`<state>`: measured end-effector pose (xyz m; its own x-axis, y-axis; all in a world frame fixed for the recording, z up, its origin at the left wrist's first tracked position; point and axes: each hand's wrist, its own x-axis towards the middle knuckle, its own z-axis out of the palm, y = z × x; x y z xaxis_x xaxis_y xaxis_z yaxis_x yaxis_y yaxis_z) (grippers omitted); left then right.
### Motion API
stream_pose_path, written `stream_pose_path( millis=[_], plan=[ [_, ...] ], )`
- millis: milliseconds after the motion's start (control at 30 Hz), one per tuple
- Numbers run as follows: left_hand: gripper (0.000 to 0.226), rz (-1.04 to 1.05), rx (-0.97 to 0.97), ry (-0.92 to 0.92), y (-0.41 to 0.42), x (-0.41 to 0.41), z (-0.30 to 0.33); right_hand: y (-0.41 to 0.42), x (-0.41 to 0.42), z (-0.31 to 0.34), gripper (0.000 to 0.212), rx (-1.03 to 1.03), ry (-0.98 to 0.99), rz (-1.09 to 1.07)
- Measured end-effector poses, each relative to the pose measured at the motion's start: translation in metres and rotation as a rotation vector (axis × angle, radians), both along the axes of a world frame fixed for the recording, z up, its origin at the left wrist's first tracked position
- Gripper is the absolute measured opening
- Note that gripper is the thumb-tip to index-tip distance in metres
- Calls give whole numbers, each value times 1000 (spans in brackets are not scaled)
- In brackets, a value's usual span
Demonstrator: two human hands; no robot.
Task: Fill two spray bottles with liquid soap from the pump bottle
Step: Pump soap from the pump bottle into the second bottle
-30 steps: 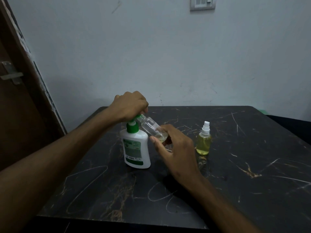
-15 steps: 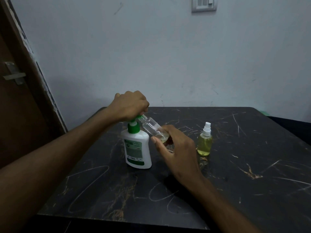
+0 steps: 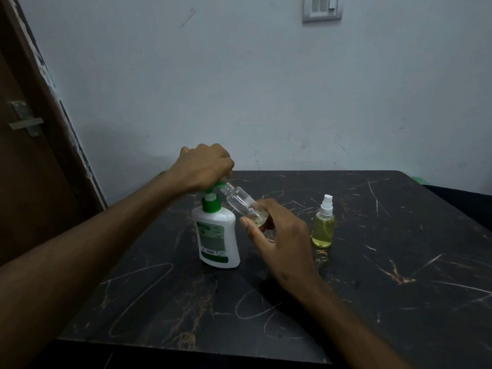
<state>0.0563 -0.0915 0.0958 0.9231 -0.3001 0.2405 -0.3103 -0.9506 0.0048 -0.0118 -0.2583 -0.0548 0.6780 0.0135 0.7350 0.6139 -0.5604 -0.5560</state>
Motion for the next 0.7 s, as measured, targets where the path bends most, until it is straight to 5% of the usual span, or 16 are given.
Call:
stream_pose_path(
  millis=[700],
  plan=[
    [40,-7,9,-38,1,3,-1,-2,-1,1,28,-6,24,15]
  ],
)
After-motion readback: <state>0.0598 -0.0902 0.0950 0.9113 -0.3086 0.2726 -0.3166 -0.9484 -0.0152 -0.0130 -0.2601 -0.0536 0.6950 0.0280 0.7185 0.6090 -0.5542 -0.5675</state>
